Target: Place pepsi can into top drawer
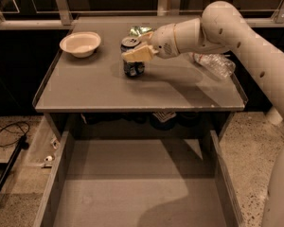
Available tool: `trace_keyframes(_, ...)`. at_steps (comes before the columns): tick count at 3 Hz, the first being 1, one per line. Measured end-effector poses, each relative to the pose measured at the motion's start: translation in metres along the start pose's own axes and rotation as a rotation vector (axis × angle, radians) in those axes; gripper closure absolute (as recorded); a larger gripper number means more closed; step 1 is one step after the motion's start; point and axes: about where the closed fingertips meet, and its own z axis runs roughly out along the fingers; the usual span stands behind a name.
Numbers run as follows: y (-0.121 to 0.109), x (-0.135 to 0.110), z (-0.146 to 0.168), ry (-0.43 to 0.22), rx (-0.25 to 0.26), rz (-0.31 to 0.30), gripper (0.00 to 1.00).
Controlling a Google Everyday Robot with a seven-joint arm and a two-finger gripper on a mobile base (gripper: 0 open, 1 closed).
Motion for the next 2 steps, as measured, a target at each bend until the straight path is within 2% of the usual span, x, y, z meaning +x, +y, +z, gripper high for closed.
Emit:
trace_keyframes(1, 0.0002, -0.0001, 0.0002, 0.000, -0.001, 0.000, 1.00)
trace_keyframes(2, 0.0009, -0.0006, 0.0007, 0.000, -0.003, -0.001, 1.00)
